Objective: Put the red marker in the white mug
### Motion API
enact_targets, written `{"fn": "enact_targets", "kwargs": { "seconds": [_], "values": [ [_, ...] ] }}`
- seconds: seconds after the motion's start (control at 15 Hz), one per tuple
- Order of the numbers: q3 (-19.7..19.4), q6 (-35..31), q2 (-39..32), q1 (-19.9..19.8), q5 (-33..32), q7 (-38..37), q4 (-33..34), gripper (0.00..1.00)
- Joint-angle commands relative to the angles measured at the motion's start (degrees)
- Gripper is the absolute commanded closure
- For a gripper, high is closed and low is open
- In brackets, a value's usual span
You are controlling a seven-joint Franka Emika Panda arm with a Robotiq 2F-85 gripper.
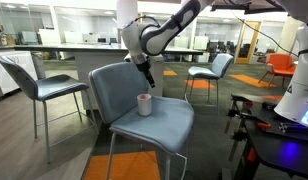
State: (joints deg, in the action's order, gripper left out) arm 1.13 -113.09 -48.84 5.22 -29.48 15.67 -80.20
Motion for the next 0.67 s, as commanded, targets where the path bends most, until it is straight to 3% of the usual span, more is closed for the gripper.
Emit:
{"fn": "enact_targets", "kwargs": {
  "seconds": [0.0,0.33,0.6],
  "values": [
    [2.99,-1.73,6.81,-3.99,9.2,0.8,-7.86,0.0],
    [6.0,-9.51,14.55,-8.41,22.72,1.4,-17.93,0.0],
    [6.72,-24.01,19.61,-9.45,27.9,5.08,-26.81,0.0]
  ]
}}
